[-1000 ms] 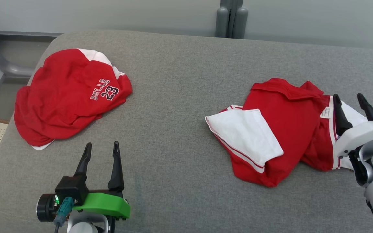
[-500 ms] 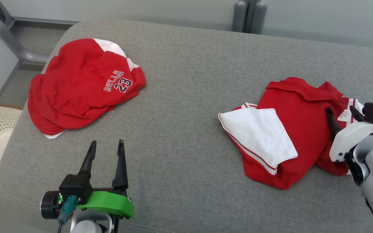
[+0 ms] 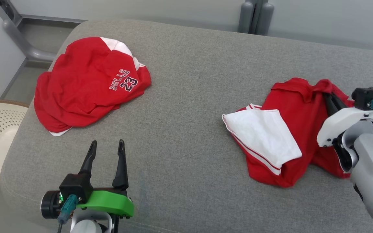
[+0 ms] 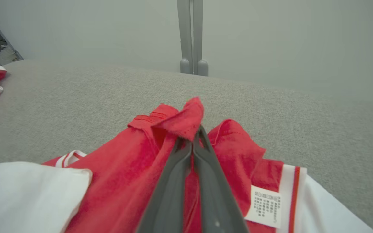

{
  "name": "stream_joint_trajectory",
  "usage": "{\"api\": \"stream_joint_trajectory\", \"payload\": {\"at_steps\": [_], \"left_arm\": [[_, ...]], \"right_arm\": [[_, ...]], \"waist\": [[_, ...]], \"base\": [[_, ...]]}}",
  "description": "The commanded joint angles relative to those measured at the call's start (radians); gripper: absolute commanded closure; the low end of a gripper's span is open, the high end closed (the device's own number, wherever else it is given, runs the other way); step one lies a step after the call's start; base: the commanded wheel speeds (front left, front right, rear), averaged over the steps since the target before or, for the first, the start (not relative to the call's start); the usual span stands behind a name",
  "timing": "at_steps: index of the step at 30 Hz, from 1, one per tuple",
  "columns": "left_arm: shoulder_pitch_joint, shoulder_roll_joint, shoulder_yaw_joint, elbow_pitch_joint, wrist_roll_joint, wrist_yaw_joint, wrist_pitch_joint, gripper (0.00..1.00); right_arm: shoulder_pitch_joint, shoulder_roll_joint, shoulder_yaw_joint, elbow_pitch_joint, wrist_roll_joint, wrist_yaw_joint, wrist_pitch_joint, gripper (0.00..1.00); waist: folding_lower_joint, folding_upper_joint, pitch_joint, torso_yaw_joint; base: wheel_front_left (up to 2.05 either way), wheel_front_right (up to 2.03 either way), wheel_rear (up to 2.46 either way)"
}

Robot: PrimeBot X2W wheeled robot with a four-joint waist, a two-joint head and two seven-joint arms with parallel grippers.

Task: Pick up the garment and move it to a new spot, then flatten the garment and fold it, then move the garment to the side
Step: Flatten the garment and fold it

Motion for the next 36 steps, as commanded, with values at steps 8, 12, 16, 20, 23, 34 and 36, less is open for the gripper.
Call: {"api": "stream_joint_trajectory", "payload": {"at_steps": [8, 12, 16, 20, 23, 34, 36], "left_arm": [[0.010, 0.002, 0.016, -0.002, 0.014, -0.001, -0.001, 0.00], [0.015, 0.002, 0.014, -0.003, 0.012, -0.002, -0.001, 0.00], [0.015, 0.002, 0.018, -0.007, 0.007, 0.000, -0.001, 0.00], [0.015, 0.002, 0.017, -0.011, 0.003, 0.004, -0.001, 0.00], [0.014, 0.002, 0.016, -0.012, -0.001, 0.008, -0.001, 0.00], [0.017, 0.002, 0.013, -0.016, -0.013, 0.018, -0.001, 0.00], [0.023, 0.002, 0.019, -0.016, -0.011, 0.017, -0.001, 0.00]], "right_arm": [[-0.057, 0.069, 0.014, -0.242, -0.030, -0.002, -0.008, 1.00], [-0.052, 0.134, 0.058, -0.359, -0.060, -0.002, -0.008, 1.00], [-0.026, 0.203, 0.135, -0.426, -0.085, -0.002, -0.008, 1.00], [0.010, 0.257, 0.232, -0.434, -0.092, -0.002, -0.007, 1.00], [0.043, 0.284, 0.298, -0.416, -0.078, -0.002, -0.007, 1.00], [0.072, 0.304, 0.516, -0.331, 0.028, -0.002, -0.008, 0.00], [0.062, 0.303, 0.489, -0.315, 0.018, -0.002, -0.008, 0.00]], "waist": [[0.0000, 0.0000, -0.027, -0.013], [0.0000, 0.0000, -0.032, -0.007], [0.0000, 0.0000, -0.028, 0.009], [0.0000, 0.0000, -0.023, 0.026], [0.0000, 0.0000, -0.019, 0.038], [0.0000, 0.0000, -0.016, 0.041], [0.0000, 0.0000, -0.019, 0.031]], "base": [[0.00, 0.00, 0.00], [0.00, 0.00, 0.00], [0.00, 0.00, 0.00], [0.00, 0.00, 0.00], [0.00, 0.00, 0.00], [0.00, 0.00, 0.00], [0.00, 0.00, 0.00]]}}
